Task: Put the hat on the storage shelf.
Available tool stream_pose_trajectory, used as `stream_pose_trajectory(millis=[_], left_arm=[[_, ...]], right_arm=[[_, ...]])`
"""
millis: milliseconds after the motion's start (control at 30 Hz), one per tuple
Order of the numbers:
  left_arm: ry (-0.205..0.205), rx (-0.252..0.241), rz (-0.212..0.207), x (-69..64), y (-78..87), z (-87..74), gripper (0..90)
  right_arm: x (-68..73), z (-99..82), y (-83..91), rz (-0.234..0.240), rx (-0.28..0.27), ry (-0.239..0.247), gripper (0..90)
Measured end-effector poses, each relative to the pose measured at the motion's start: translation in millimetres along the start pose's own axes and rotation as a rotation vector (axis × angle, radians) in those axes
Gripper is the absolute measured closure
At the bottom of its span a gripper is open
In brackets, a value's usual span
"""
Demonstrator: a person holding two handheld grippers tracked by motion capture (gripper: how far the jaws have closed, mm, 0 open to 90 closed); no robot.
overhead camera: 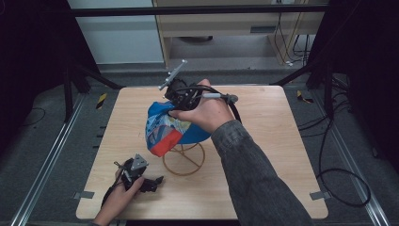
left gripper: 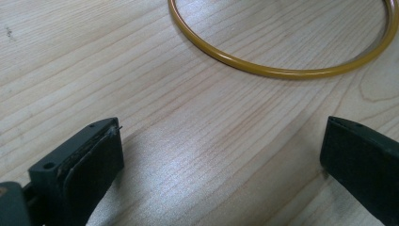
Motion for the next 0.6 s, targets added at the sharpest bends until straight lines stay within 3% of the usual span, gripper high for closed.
stream_pose_trajectory(millis=[600], left_arm=[[0.000, 0.000, -0.001, -0.2, 0.1, 0.0, 0.0]], right_arm=[[0.0, -1.7, 7.0, 0.008, -0.009, -0.021, 48.3]])
Point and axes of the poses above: each handheld gripper's, and its own axes: y roughly backward along the jaws, z roughly out of its top, x roughly to its left, the point moved 9 cm from there along -y, roughly forward along the jaws, and after that the axes turned 1 degree about x, right-handed, at the moved point
